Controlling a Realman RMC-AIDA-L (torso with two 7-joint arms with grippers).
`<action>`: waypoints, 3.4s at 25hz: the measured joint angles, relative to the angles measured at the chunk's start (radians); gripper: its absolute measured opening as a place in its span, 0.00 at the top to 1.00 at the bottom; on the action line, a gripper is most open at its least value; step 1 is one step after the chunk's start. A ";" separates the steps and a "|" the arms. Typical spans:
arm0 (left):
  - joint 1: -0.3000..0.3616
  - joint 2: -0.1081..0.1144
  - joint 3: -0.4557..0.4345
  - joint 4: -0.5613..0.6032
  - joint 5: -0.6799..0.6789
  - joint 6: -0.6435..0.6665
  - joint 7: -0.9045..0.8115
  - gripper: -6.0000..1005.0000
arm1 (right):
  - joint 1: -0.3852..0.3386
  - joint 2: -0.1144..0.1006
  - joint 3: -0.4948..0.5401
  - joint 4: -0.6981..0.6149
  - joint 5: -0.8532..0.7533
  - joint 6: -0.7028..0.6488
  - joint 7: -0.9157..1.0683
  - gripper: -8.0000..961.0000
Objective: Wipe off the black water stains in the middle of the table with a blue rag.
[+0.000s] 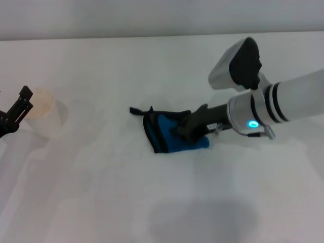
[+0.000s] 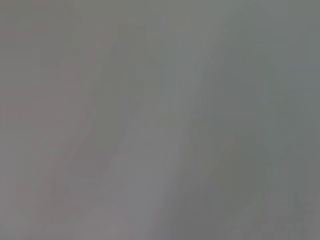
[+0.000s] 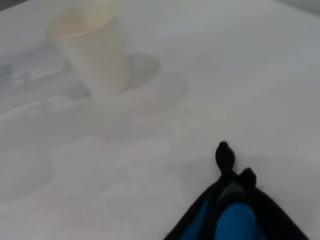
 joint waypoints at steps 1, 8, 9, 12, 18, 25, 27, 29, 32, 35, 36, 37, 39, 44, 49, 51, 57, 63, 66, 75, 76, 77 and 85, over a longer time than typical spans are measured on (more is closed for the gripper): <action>0.000 0.000 0.000 0.000 0.000 0.000 0.000 0.13 | -0.004 0.000 -0.013 0.005 0.014 0.000 0.000 0.91; 0.000 0.000 0.000 0.000 0.000 0.000 0.000 0.13 | -0.033 0.000 -0.120 0.005 0.148 0.027 -0.004 0.91; -0.001 0.000 0.000 0.000 0.000 0.000 0.000 0.13 | -0.034 0.000 -0.137 0.005 0.165 0.037 -0.004 0.91; -0.001 0.000 0.000 0.000 0.000 0.000 0.000 0.13 | -0.035 0.001 -0.220 -0.002 0.231 0.060 -0.005 0.91; -0.001 0.000 0.000 0.000 0.000 0.000 0.000 0.13 | -0.037 0.001 -0.318 -0.028 0.329 0.049 -0.022 0.91; -0.002 0.001 0.000 0.000 0.000 0.000 0.000 0.13 | -0.029 0.000 -0.320 -0.035 0.388 -0.046 -0.057 0.91; -0.002 0.002 0.000 0.000 0.000 0.000 0.000 0.13 | -0.024 -0.003 -0.312 -0.029 0.389 -0.071 -0.058 0.91; -0.002 0.002 0.000 0.000 0.000 0.000 0.000 0.13 | -0.017 -0.007 -0.297 -0.018 0.385 -0.085 -0.058 0.91; -0.002 0.002 -0.001 0.000 0.000 0.000 0.000 0.13 | -0.013 -0.012 -0.272 0.001 0.380 -0.105 -0.058 0.91; -0.002 0.002 -0.001 0.000 0.000 0.000 0.000 0.13 | -0.010 -0.015 -0.227 0.015 0.351 -0.133 -0.058 0.91; -0.002 0.002 0.000 0.000 0.000 0.000 0.000 0.13 | -0.010 -0.016 -0.204 0.018 0.332 -0.141 -0.058 0.90; -0.002 0.002 -0.001 0.000 0.000 0.000 0.000 0.13 | -0.010 -0.016 -0.170 0.023 0.305 -0.143 -0.058 0.90; -0.002 0.002 -0.002 -0.002 0.000 0.000 0.000 0.13 | -0.012 -0.018 -0.094 0.029 0.249 -0.144 -0.058 0.90; 0.001 0.002 -0.004 -0.001 0.000 0.000 0.000 0.13 | -0.019 -0.027 0.065 0.030 0.140 -0.114 -0.058 0.90; 0.000 0.002 -0.004 -0.001 0.000 0.001 0.000 0.13 | -0.015 -0.034 0.126 0.028 0.084 -0.056 -0.059 0.90; -0.001 0.002 -0.003 -0.002 0.000 0.001 0.000 0.13 | -0.009 -0.034 0.127 0.024 0.056 -0.028 -0.062 0.90; -0.001 0.002 -0.005 -0.004 0.000 0.004 0.000 0.13 | 0.019 -0.019 0.124 0.021 -0.010 0.020 -0.084 0.90; -0.001 0.003 -0.006 -0.003 0.000 0.006 0.000 0.13 | 0.016 -0.020 0.126 0.009 -0.024 0.021 -0.097 0.90; -0.001 0.003 -0.006 -0.003 0.000 0.006 0.000 0.13 | -0.012 -0.024 0.144 -0.036 -0.024 0.037 -0.097 0.79; 0.002 0.003 -0.007 -0.004 0.000 0.008 0.001 0.13 | -0.200 -0.018 0.519 -0.119 0.201 0.152 -0.176 0.40; 0.003 0.003 -0.007 -0.004 0.000 0.009 0.001 0.13 | -0.213 -0.019 0.567 -0.094 0.258 0.184 -0.204 0.37; 0.003 0.003 -0.008 -0.005 0.000 0.009 0.001 0.13 | -0.224 -0.019 0.633 -0.054 0.324 0.229 -0.236 0.35; 0.007 0.003 -0.032 -0.012 -0.002 0.010 0.002 0.13 | -0.297 -0.019 1.087 0.234 0.554 0.478 -0.543 0.22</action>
